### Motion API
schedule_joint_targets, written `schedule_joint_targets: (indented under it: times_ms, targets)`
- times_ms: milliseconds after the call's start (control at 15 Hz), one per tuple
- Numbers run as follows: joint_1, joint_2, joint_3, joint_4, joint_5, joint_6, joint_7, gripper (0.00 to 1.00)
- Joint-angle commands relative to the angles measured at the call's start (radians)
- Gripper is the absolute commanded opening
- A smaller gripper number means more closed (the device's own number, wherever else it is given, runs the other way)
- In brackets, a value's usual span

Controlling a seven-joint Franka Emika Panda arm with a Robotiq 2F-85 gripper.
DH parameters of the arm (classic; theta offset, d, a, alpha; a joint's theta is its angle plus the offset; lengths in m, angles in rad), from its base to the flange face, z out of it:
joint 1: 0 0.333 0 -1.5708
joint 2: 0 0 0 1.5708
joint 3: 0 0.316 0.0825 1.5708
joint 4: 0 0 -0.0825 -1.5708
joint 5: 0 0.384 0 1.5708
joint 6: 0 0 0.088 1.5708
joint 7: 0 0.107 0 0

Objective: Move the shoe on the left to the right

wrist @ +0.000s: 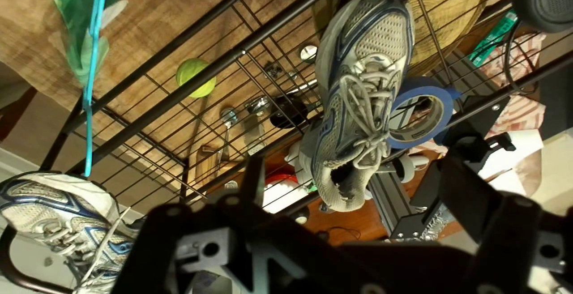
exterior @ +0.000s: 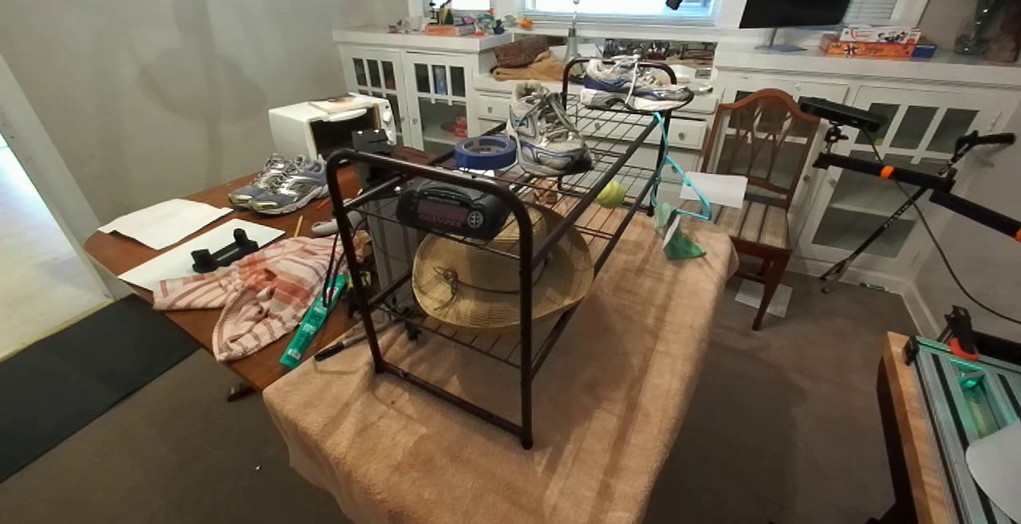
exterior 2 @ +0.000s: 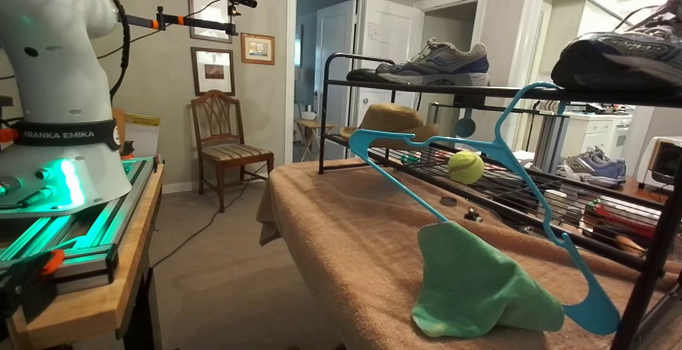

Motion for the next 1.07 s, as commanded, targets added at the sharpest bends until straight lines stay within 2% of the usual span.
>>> schedule_joint_targets:
  times_ms: [0,400,600,1000]
  targets:
    - [0.010,0.051,-0.007,0.048,0.004,-0.002,0.000,1.00]
    - [0.033,0.189,0.005,0.139,-0.005,0.036,0.028,1.00]
    - [0.043,0.260,-0.003,0.172,0.004,0.107,0.027,1.00]
    - [0.060,0.376,-0.016,0.234,0.004,0.134,0.066,1.00]
